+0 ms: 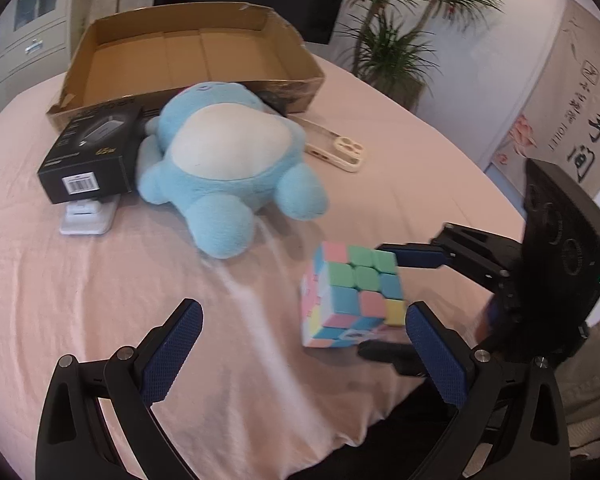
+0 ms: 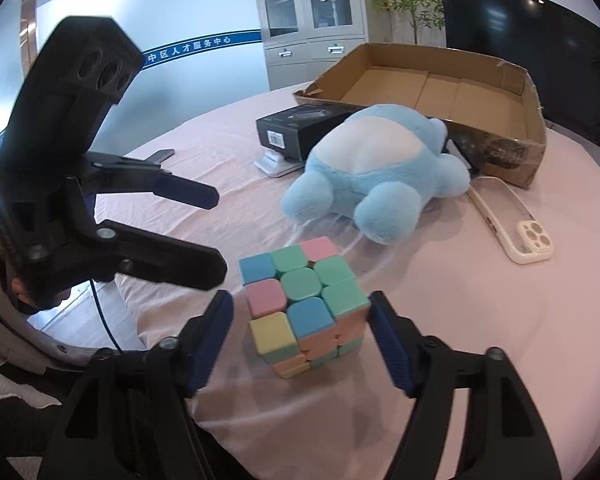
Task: Organize objects
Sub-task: 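Close the left gripper on the pastel Rubik's cube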
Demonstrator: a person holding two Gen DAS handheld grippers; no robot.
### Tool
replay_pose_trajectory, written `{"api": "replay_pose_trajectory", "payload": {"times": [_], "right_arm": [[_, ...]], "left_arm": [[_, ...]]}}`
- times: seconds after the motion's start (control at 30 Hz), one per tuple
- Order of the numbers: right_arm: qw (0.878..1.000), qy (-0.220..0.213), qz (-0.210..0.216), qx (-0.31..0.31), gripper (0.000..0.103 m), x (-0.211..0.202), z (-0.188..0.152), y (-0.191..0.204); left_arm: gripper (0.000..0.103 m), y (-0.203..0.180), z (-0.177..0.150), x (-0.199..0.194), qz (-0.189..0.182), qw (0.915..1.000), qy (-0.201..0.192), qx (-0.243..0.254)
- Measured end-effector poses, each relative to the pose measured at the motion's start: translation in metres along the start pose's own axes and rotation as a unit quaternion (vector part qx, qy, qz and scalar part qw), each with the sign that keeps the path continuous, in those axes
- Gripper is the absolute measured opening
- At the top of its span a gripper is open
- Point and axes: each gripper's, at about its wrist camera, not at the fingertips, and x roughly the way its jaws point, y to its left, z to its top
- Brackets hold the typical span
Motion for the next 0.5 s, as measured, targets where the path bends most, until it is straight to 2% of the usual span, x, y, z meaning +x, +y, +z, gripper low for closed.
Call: {"api": "replay_pose_trajectory", "payload": {"times": [0.03, 0.13, 0.23, 0.5], "right_arm": [[1.000, 0.000, 0.003, -0.005, 0.077, 0.000, -0.001, 0.002], [1.000, 0.015, 0.001, -0.014, 0.077, 0.003, -0.006, -0.001], [1.000, 0.021, -0.009, -0.008, 0.077, 0.009, -0.008, -0.005], [1.000, 0.015, 0.008, 0.010, 0.077, 0.018, -0.015, -0.003]], "left_arm": [[0.103, -0.004, 0.001, -0.001, -0.008, 1.0000, -0.002, 0.003], [0.103, -0.016, 0.004, 0.003, -0.022, 0.9997, 0.002, 0.010], [0.102, -0.026, 0.008, 0.020, -0.011, 0.9994, 0.021, 0.025], [0.100, -0.029, 0.007, 0.048, -0.013, 0.9979, 0.053, 0.034]]}}
